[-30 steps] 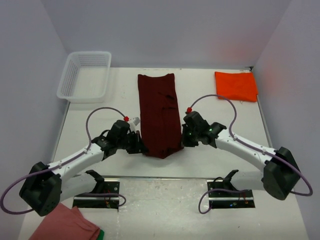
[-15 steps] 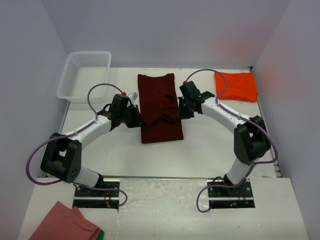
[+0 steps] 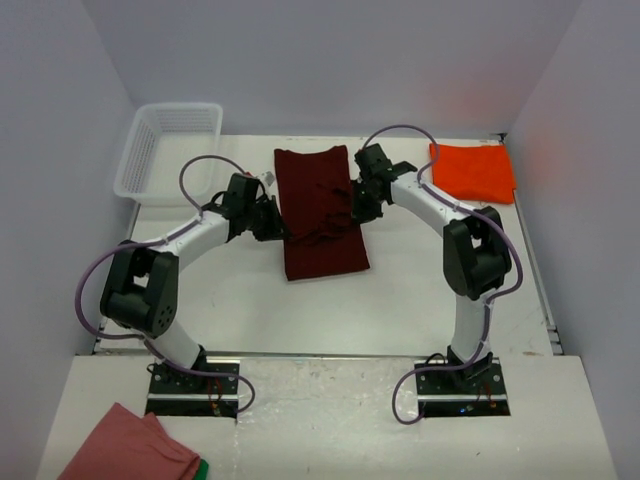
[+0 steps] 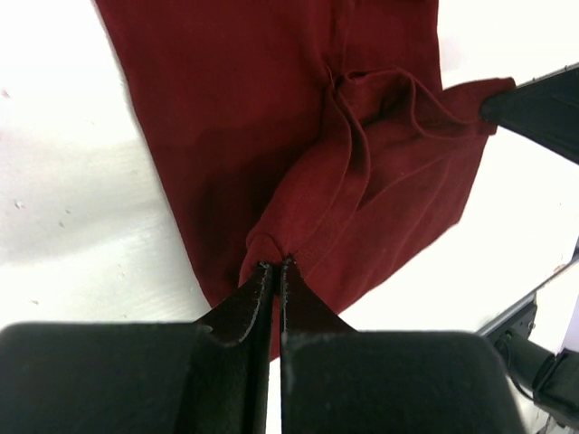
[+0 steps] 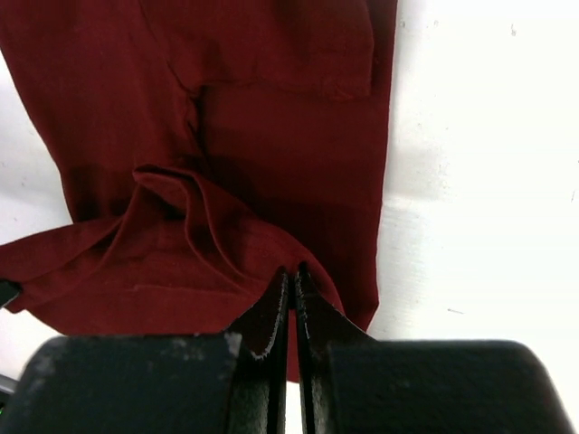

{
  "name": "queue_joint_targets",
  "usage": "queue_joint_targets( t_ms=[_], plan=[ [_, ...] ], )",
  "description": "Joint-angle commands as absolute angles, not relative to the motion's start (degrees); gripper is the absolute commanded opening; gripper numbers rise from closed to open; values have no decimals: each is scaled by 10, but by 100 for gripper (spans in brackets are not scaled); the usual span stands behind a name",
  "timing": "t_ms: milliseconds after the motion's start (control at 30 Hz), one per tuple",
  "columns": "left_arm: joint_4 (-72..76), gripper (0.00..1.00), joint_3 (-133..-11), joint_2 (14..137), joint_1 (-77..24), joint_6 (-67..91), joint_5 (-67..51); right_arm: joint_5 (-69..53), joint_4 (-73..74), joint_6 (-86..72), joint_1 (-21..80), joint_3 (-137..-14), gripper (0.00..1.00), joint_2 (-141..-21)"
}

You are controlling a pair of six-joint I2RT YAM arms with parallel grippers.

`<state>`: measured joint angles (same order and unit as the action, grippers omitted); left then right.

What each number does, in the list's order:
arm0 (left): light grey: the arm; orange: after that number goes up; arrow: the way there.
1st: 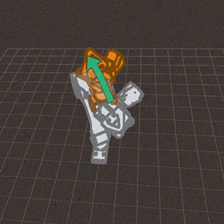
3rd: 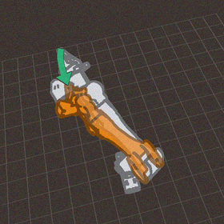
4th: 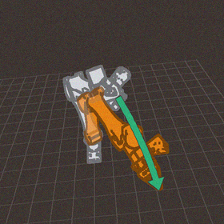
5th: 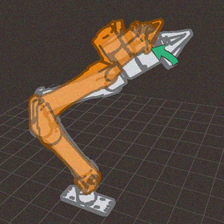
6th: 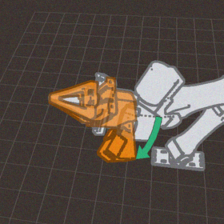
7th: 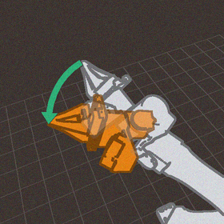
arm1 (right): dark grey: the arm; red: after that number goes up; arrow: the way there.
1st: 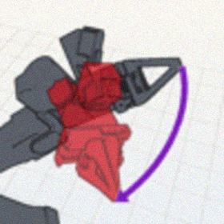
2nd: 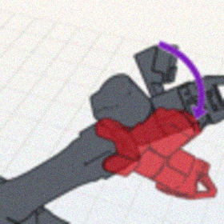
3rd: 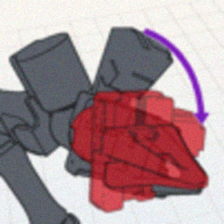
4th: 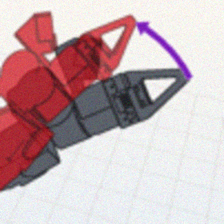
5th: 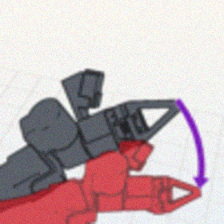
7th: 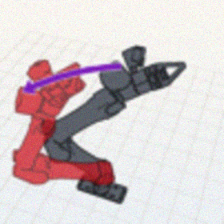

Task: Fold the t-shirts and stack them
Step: Fold the folded rectangular tshirt in 1/3 of the way

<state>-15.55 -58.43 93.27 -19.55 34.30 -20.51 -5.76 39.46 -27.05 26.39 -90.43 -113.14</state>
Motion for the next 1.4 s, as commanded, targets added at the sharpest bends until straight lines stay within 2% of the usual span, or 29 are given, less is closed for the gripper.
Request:
queue_joint_targets(
  t_ms=[0,267,600,967,1000,1067,1100,1133,1167,1200,1300,1367],
  plan=[
    [-145,0,-619,944,-185,345,-189,-64,410,-252,256,-950,0,-1140],
    [-144,0,-666,976,-183,348,-186,-67,423,-243,243,-990,0,-1149],
    [-125,0,-695,1054,-170,352,-193,-91,450,-222,224,-1073,0,-1247],
    [-111,0,-700,1068,-160,352,-201,-114,483,-203,215,-1156,0,-1317],
    [-112,0,-702,1072,-160,352,-201,-113,485,-201,215,-1158,9,-1317],
    [-102,0,-700,1070,-160,352,-203,-100,478,-193,214,-1151,20,-1308],
    [-96,1,-695,1063,-160,352,-201,-98,464,-189,215,-1145,38,-1293],
    [-91,6,-692,1057,-161,352,-197,-94,460,-185,215,-1142,44,-1286],
    [-91,11,-689,1051,-161,352,-179,-88,460,-179,214,-1148,46,-1282],
    [-91,21,-687,1036,-162,350,-170,-80,468,-178,214,-1155,47,-1278],
    [-91,36,-682,993,-163,341,-118,-61,480,-169,211,-1186,51,-1266],
    [-87,39,-678,966,-169,331,-93,-43,488,-165,209,-1194,53,-1240]
  ],
)
